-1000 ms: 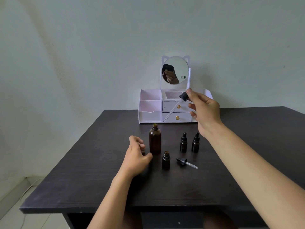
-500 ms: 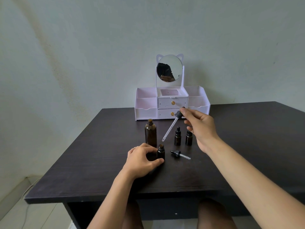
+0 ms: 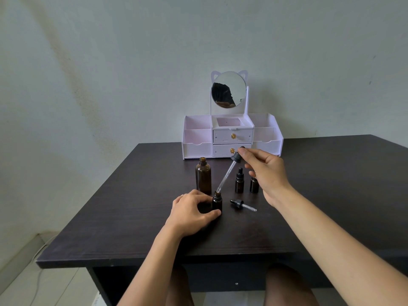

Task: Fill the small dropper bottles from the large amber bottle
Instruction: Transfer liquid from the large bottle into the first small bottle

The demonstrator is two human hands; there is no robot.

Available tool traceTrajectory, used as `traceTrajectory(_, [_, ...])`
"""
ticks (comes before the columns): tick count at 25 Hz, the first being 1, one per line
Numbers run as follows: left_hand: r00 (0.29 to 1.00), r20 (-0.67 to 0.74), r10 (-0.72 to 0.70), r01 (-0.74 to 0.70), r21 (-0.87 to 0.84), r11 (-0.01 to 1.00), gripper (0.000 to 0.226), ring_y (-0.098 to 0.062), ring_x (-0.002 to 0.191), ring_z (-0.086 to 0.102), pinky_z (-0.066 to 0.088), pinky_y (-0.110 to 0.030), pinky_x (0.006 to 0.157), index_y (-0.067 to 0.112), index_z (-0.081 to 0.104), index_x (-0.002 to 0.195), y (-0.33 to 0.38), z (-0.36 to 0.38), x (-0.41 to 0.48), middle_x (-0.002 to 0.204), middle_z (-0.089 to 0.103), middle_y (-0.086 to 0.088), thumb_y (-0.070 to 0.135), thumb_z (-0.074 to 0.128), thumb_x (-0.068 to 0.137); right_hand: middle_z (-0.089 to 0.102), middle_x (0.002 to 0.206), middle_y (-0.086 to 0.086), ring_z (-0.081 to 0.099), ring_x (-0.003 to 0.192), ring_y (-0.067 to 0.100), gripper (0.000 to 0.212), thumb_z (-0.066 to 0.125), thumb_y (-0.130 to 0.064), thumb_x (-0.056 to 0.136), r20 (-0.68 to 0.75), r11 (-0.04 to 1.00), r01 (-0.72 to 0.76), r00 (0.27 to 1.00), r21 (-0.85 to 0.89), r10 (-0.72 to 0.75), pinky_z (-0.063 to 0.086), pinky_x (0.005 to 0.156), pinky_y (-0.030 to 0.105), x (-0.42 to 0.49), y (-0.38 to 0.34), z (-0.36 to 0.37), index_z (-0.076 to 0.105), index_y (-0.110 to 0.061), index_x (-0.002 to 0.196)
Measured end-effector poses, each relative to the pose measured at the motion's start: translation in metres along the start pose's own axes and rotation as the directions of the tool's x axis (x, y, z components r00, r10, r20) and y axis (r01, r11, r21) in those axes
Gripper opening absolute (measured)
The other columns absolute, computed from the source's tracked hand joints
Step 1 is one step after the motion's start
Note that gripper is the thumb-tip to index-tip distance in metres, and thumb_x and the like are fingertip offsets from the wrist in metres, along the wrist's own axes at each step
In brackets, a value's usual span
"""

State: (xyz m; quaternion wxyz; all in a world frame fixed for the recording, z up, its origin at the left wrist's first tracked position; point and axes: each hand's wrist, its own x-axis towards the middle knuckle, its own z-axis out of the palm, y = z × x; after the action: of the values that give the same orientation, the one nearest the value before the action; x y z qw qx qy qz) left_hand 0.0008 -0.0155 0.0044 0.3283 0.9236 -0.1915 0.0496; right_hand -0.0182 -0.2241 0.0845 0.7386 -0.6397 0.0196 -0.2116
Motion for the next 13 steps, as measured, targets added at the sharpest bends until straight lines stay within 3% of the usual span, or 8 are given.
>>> traceTrajectory(5, [1.0, -0.01, 0.003, -0.003, 0.0, 1.0, 0.047, -0.007, 0.114, 0.053, 0.035, -0.045, 0.112, 0.04, 0.069, 0.116, -0.0002, 0.0003, -0.0012, 0.118, 0.057, 0.023, 0.064, 0.068, 0.077, 0.075, 0.086, -0.004, 0.058, 0.072, 0.005, 0.015, 0.078, -0.027, 0.085, 0.025, 0.999, 0.039, 0.999, -0.028, -0.038, 0.048, 0.063, 0.01, -0.0005, 0.0038, 0.001, 0.08, -0.018, 0.098])
traceTrajectory(8, [1.0, -0.005, 0.001, -0.001, 0.001, 1.0, 0.045, -0.007, 0.114, 0.052, 0.035, -0.045, 0.111, 0.04, 0.069, 0.116, 0.0006, -0.0001, -0.0013, 0.117, 0.056, 0.024, 0.063, 0.069, 0.078, 0.077, 0.089, -0.005, 0.063, 0.069, -0.004, 0.019, 0.077, -0.023, 0.086, 0.055, 0.996, 0.076, 0.996, -0.05, -0.073, 0.047, 0.062, 0.007, -0.0018, 0.0035, 0.0033, 0.079, -0.014, 0.103])
traceTrajectory(10, [1.0, -0.006, 0.002, -0.002, -0.001, 1.0, 0.043, -0.007, 0.113, 0.052, 0.035, -0.045, 0.111, 0.04, 0.069, 0.116, 0.0015, -0.0003, -0.0016, 0.115, 0.054, 0.025, 0.062, 0.069, 0.078, 0.077, 0.09, -0.005, 0.066, 0.072, -0.007, 0.016, 0.077, -0.022, 0.086, 0.086, 0.991, 0.113, 0.99, -0.069, -0.107, 0.047, 0.065, 0.007, -0.003, 0.0028, 0.0049, 0.079, -0.014, 0.101])
traceTrajectory(13, [1.0, -0.006, 0.004, -0.004, -0.003, 1.0, 0.043, -0.007, 0.113, 0.052, 0.035, -0.045, 0.111, 0.039, 0.069, 0.117, 0.0021, -0.0008, -0.0018, 0.114, 0.053, 0.025, 0.06, 0.07, 0.079, 0.079, 0.087, -0.006, 0.069, 0.081, 0.003, 0.004, 0.079, -0.021, 0.085, 0.128, 0.98, 0.169, 0.98, -0.102, -0.155, 0.054, 0.077, 0.014, -0.004, 0.0012, 0.0078, 0.079, -0.022, 0.088])
